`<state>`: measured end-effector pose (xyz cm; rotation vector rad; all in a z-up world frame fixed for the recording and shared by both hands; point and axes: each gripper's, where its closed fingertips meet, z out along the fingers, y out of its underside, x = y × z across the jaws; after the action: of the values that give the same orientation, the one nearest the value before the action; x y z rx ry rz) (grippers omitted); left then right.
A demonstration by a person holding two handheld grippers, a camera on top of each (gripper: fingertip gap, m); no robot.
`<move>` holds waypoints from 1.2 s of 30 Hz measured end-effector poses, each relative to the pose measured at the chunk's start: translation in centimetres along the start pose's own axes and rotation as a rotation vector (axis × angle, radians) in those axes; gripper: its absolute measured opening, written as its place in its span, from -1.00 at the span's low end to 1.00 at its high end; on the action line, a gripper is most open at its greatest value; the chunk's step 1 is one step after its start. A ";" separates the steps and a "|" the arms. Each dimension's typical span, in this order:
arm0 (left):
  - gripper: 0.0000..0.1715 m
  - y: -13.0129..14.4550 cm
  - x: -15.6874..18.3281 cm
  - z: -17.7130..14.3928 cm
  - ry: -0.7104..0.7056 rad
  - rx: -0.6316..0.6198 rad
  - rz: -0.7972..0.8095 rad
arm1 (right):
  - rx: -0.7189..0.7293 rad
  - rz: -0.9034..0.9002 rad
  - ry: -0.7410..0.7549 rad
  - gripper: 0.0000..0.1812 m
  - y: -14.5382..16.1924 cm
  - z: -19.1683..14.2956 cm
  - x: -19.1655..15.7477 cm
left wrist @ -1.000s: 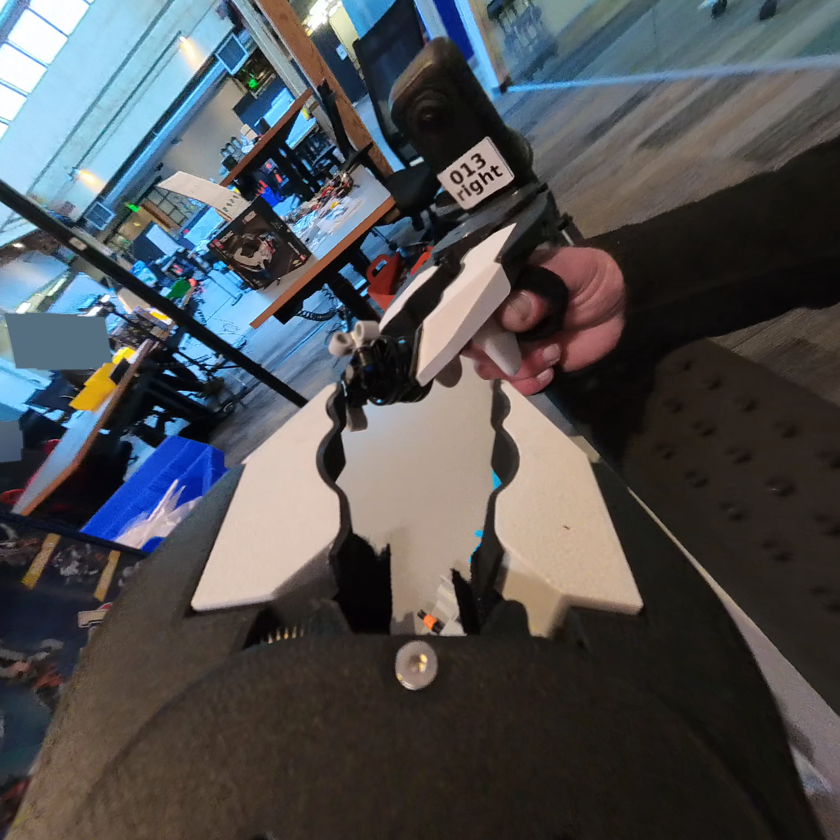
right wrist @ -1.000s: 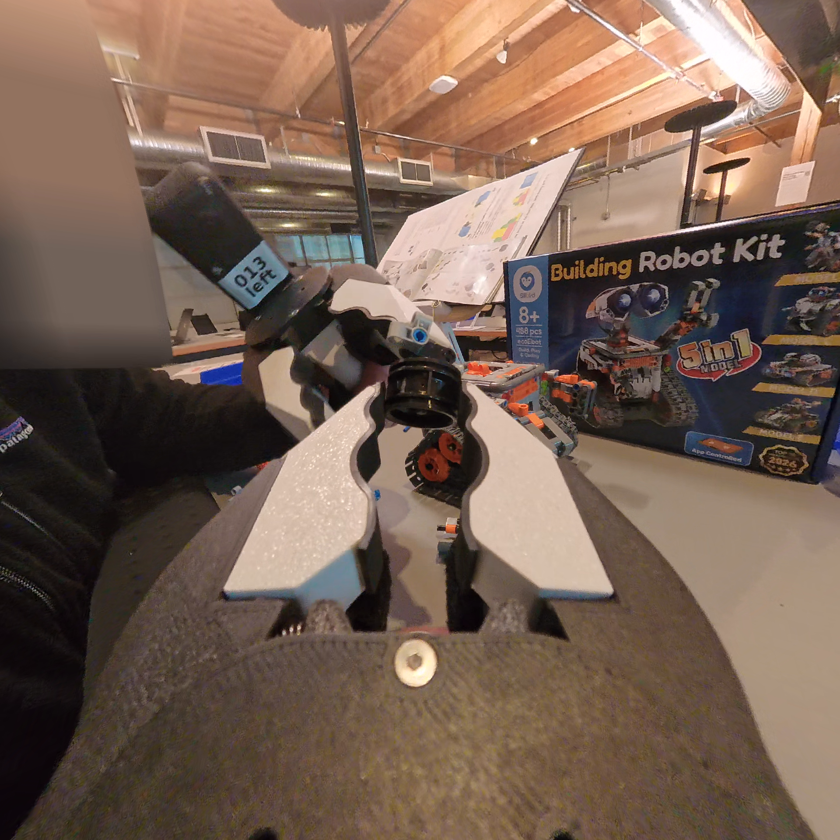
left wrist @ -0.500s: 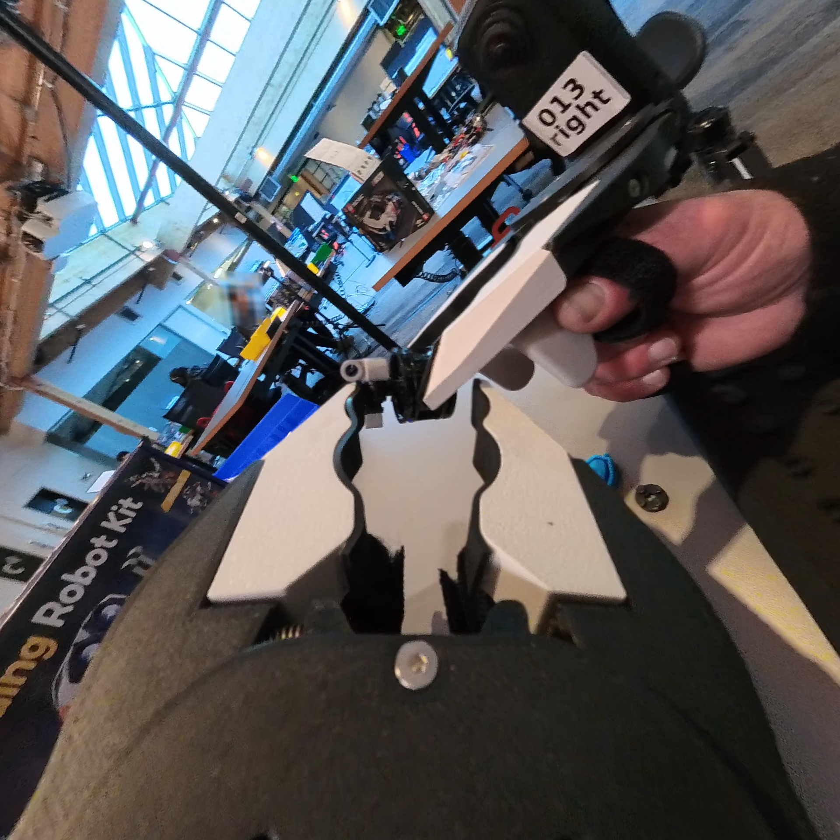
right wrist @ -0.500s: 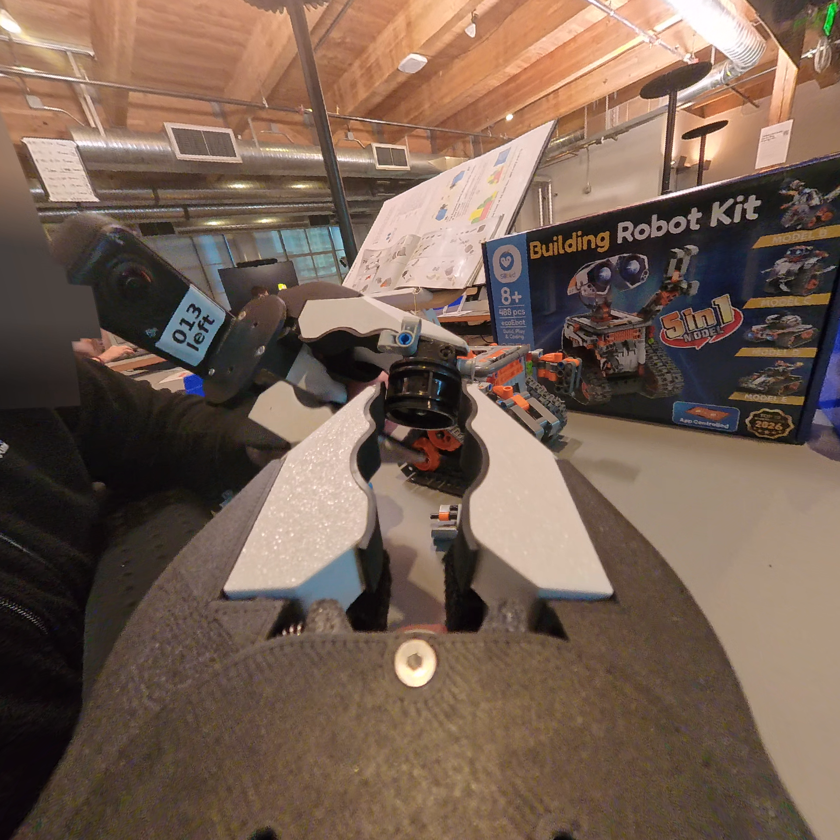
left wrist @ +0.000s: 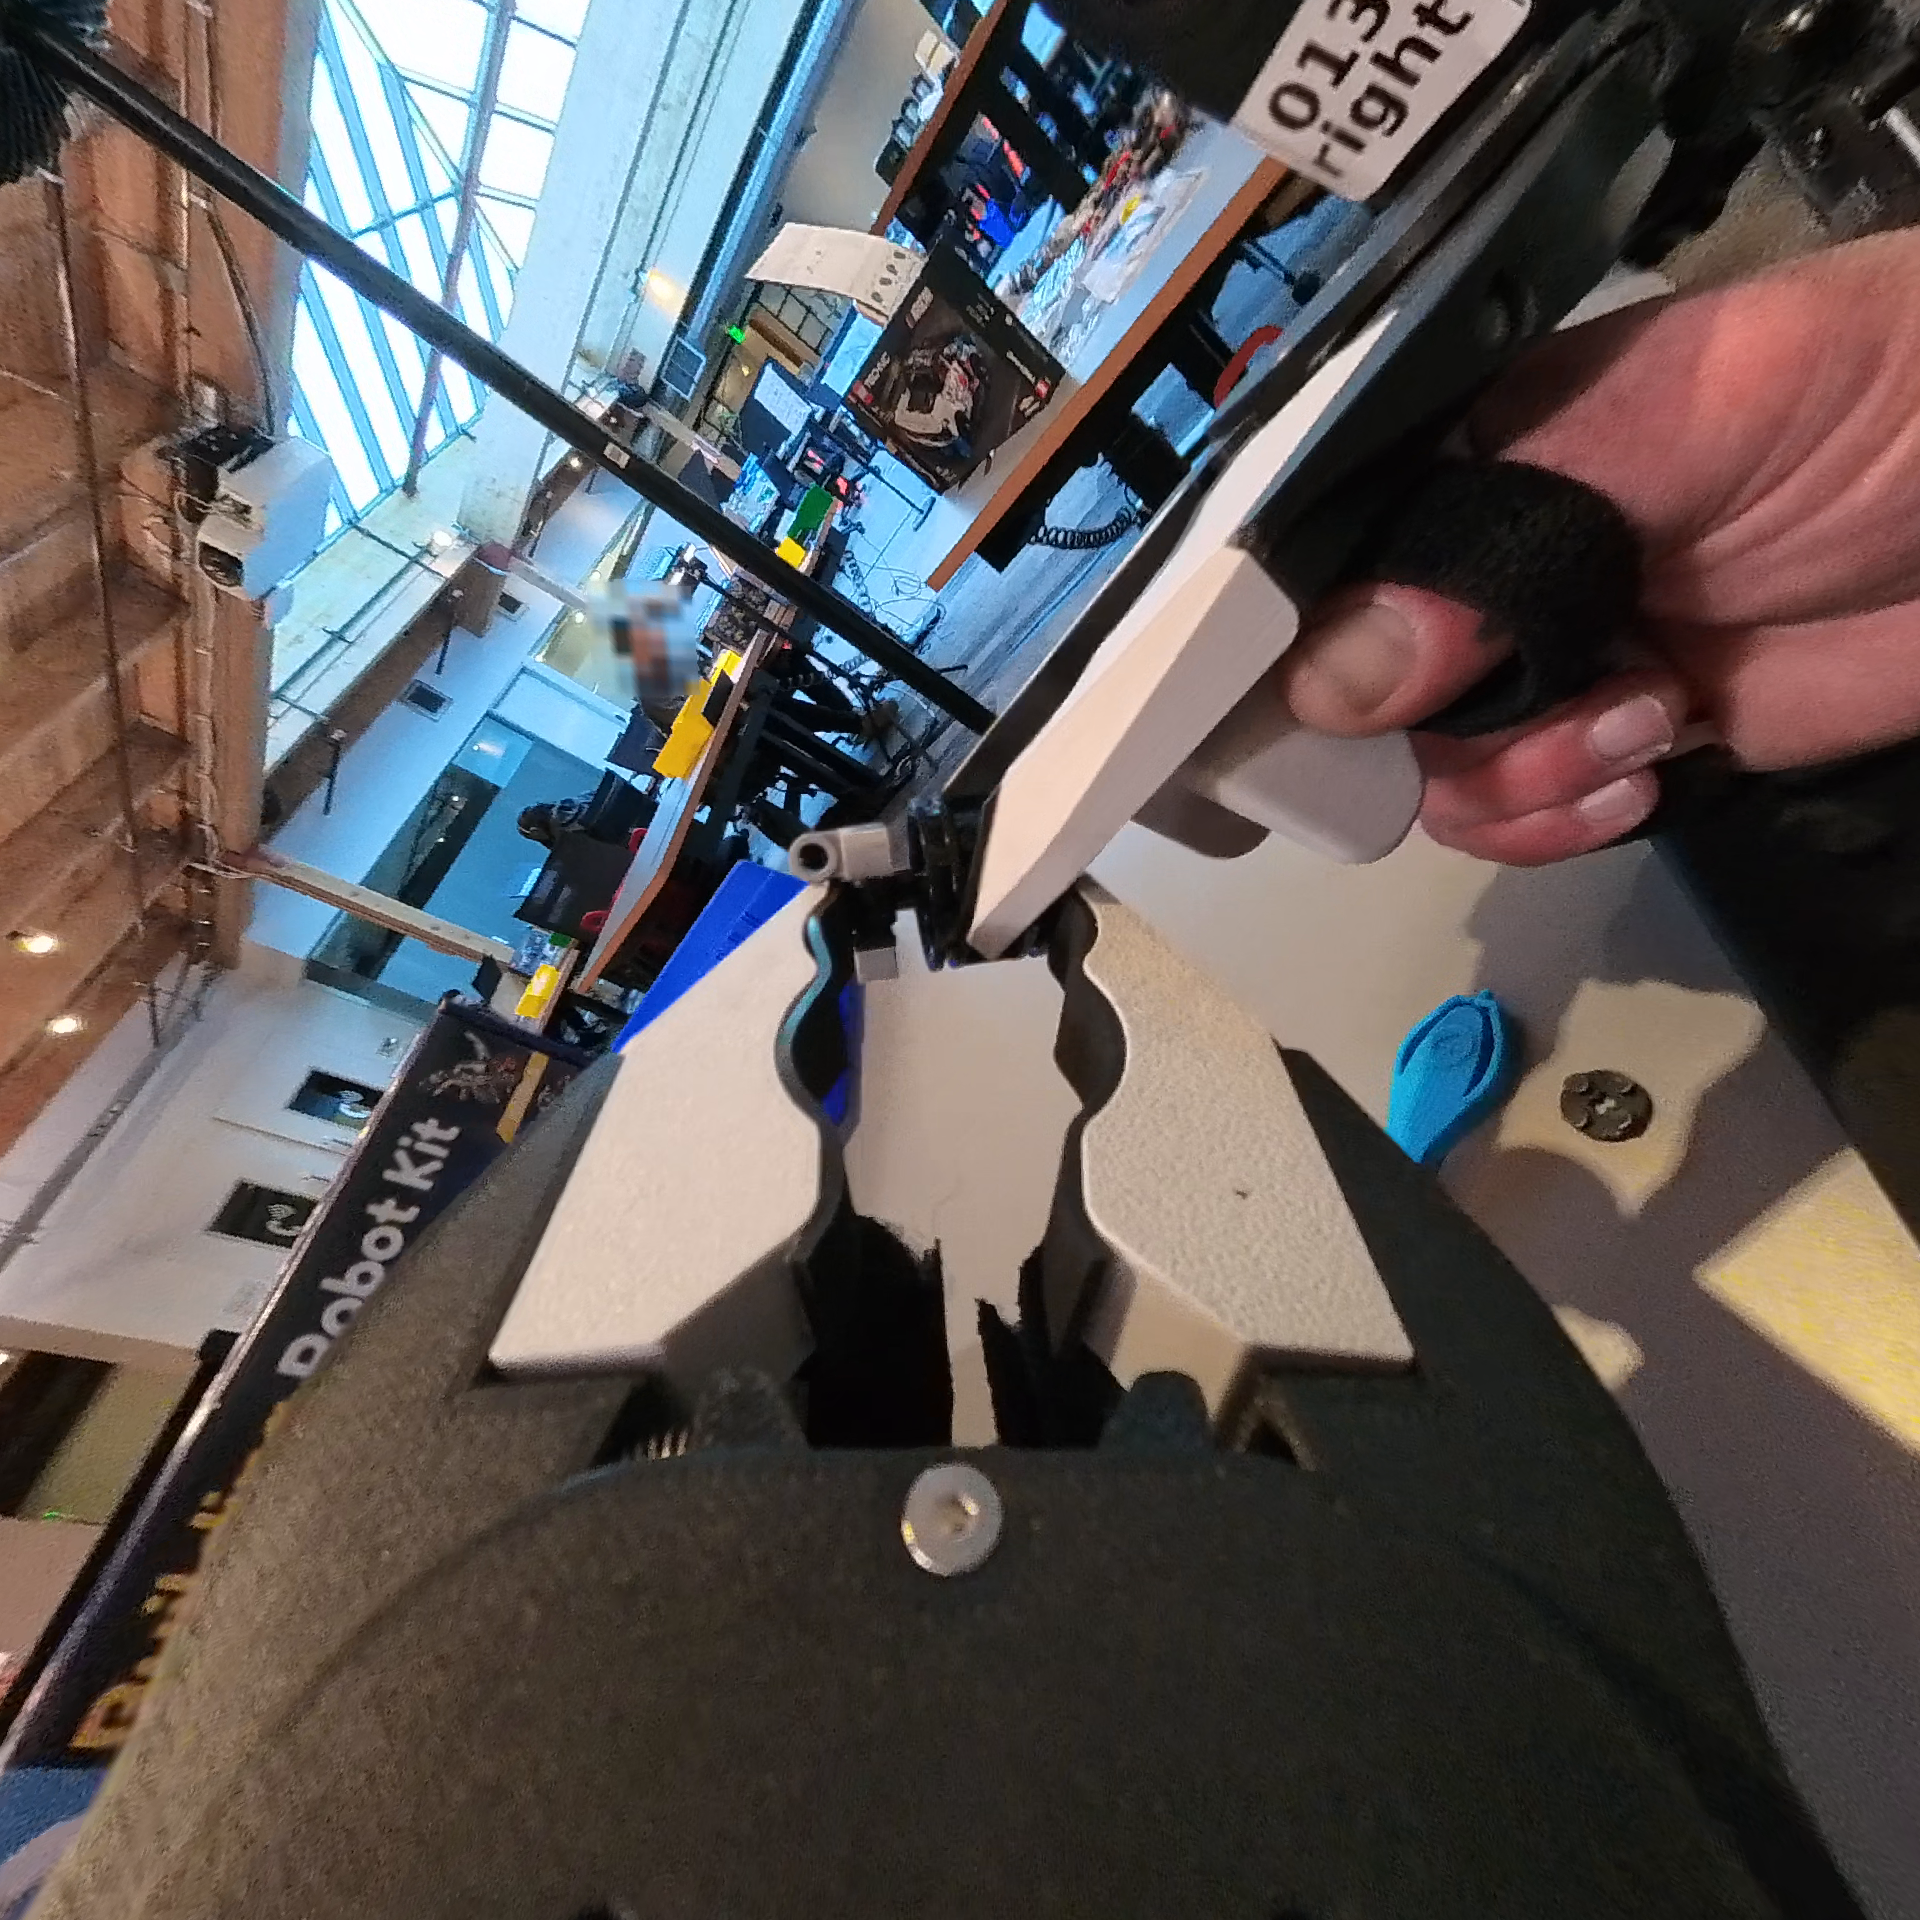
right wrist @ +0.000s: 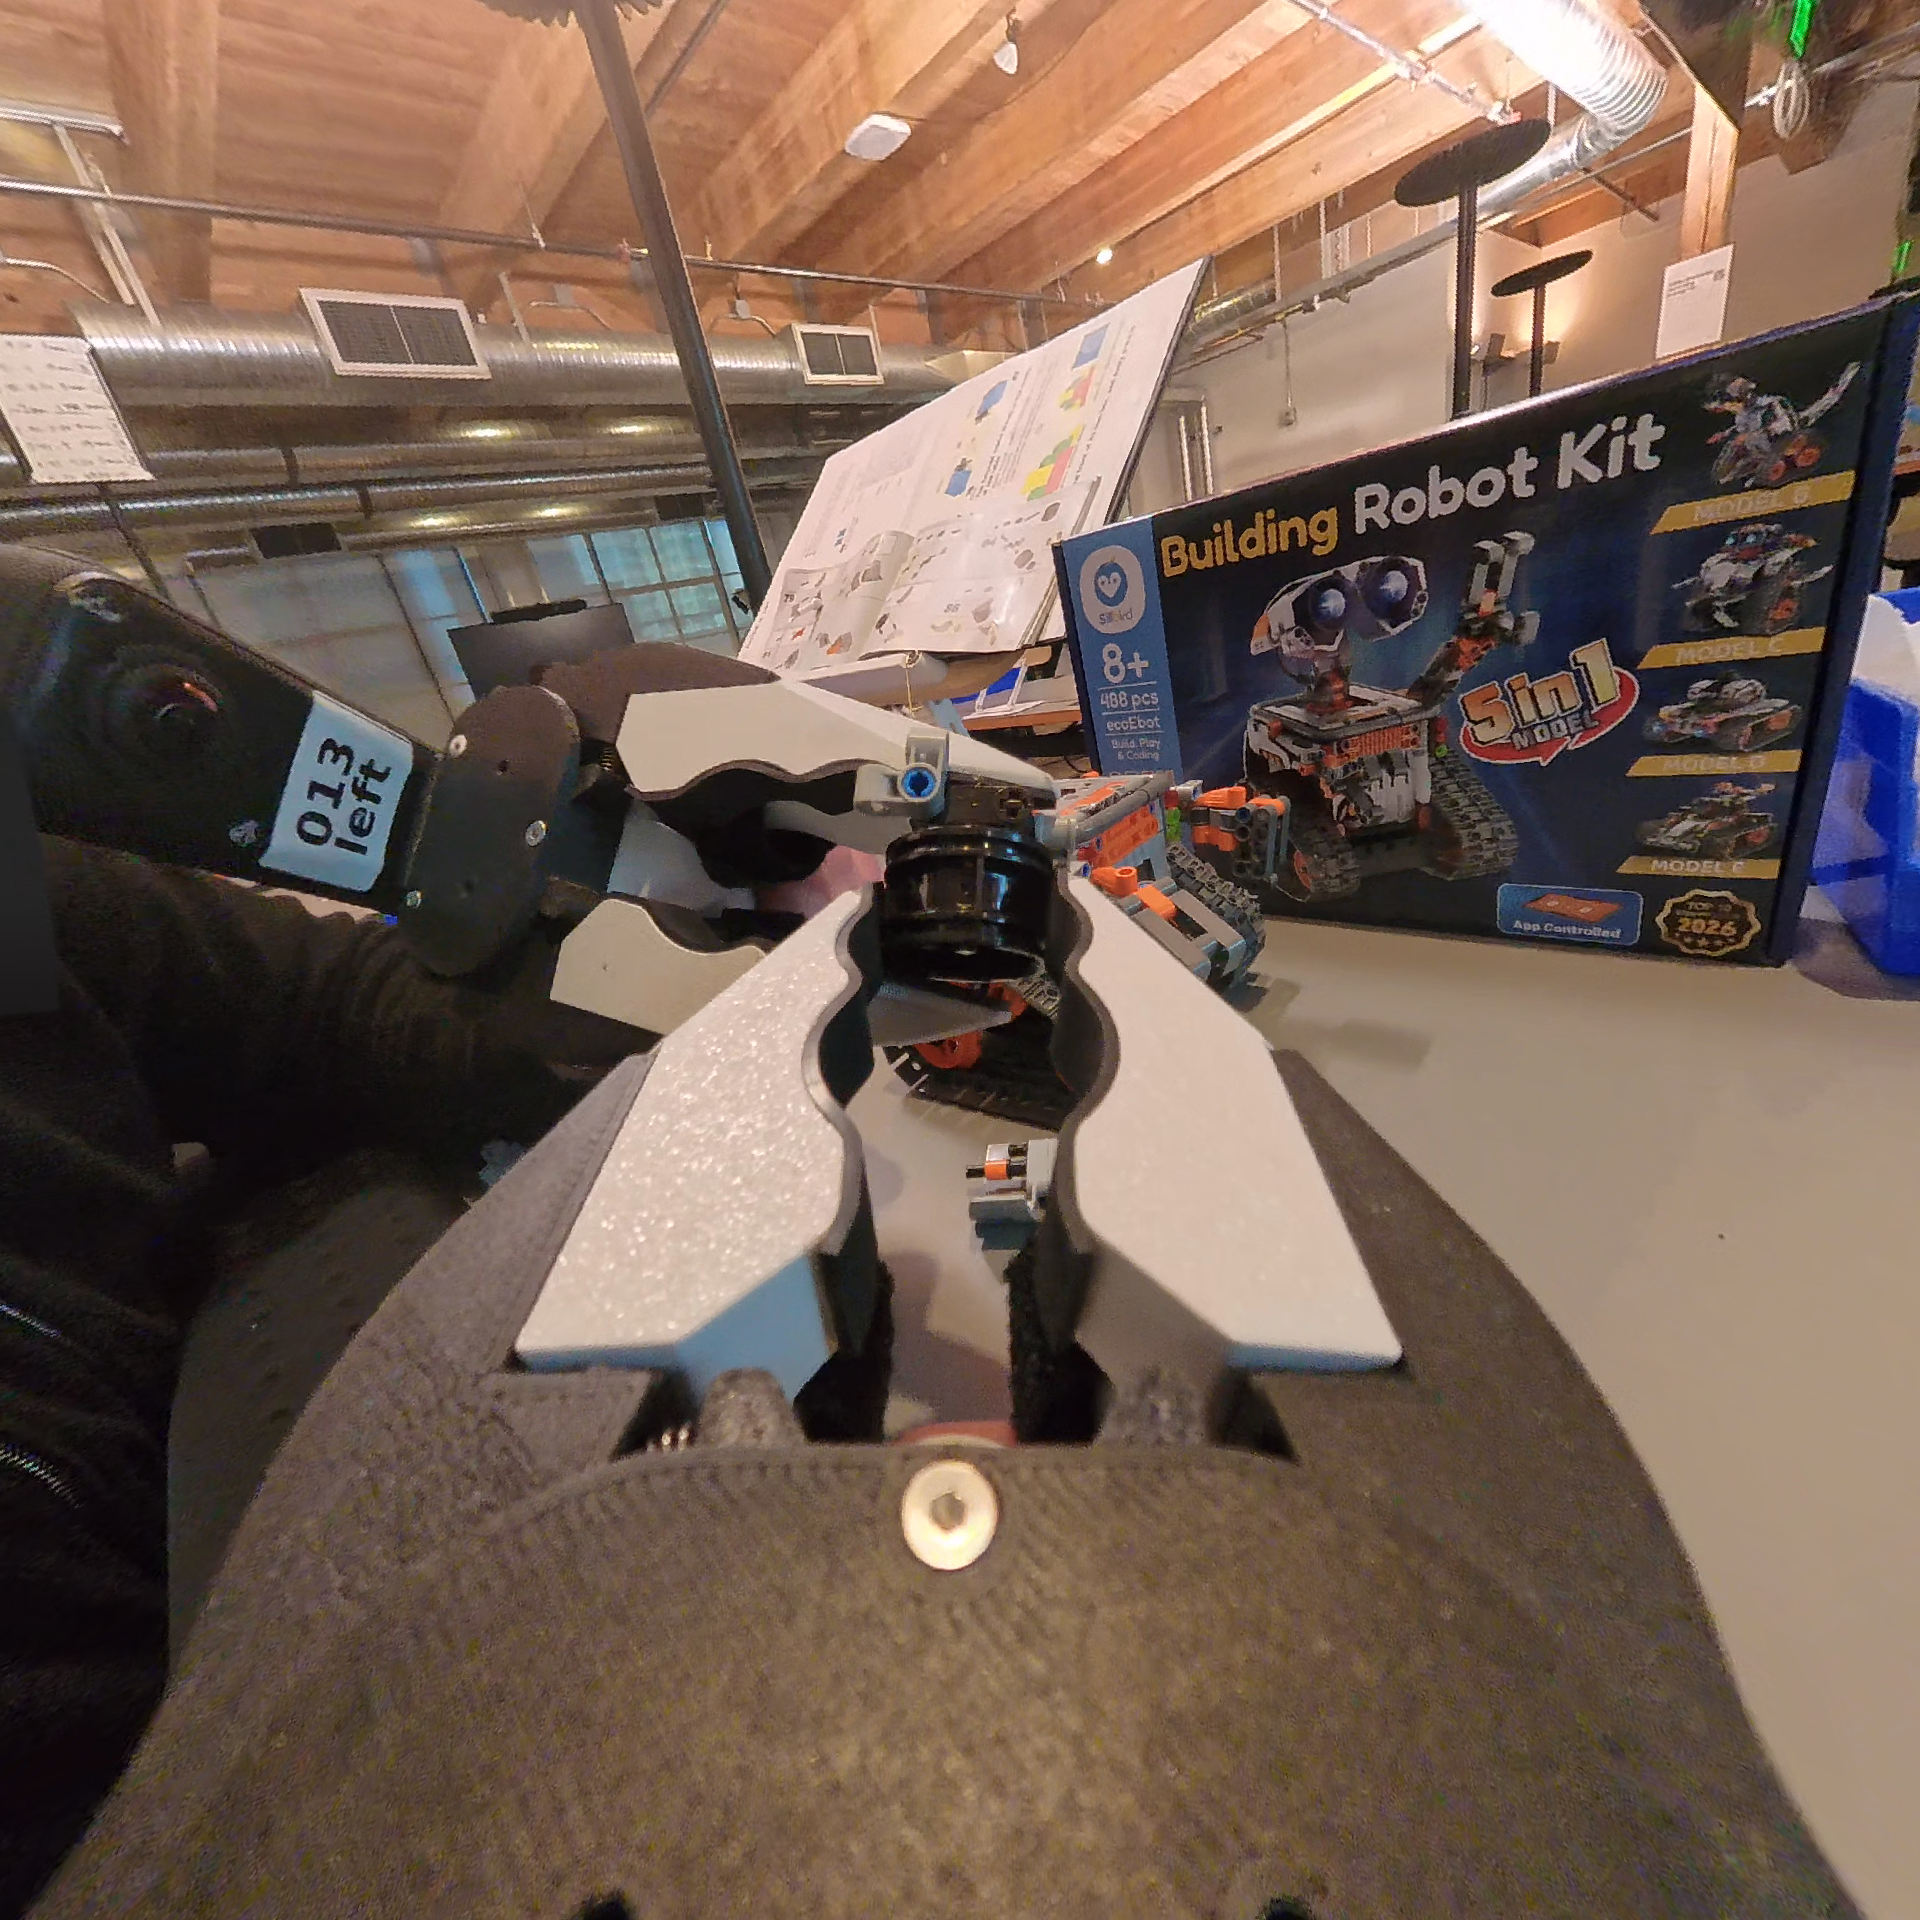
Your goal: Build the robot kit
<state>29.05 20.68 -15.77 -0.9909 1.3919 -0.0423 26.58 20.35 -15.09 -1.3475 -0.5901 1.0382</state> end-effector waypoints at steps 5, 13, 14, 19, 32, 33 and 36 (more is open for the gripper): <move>-0.59 1.1 0.1 -0.3 0.027 -0.036 0.043 | -0.063 0.002 -0.001 -0.69 1.0 0.7 0.1; -0.57 5.0 4.9 -2.1 0.189 -0.211 0.190 | -0.492 -0.072 -0.049 -0.69 6.9 0.0 -0.7; -0.57 5.5 5.9 -2.2 0.204 -0.224 0.234 | -0.553 -0.080 -0.048 -0.68 8.0 -0.3 -0.8; -0.56 7.9 8.7 -2.3 0.284 -0.285 0.290 | -0.785 -0.153 -0.007 -0.68 11.7 -1.2 -0.4; -0.58 8.8 10.4 -4.7 0.350 -0.239 0.356 | -0.977 -0.274 -0.067 -0.92 14.3 -1.8 -1.5; -0.56 8.7 10.5 -5.0 0.364 -0.233 0.336 | -0.970 -0.274 -0.065 -0.90 14.1 -1.7 -1.5; -0.57 8.5 10.7 -5.5 0.360 -0.221 0.350 | -0.960 -0.272 -0.068 -0.87 13.6 -1.5 -2.0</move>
<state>22.79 16.82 -28.55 -0.9348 1.9180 0.2070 23.43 16.58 -27.98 -1.9722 -1.3888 0.5673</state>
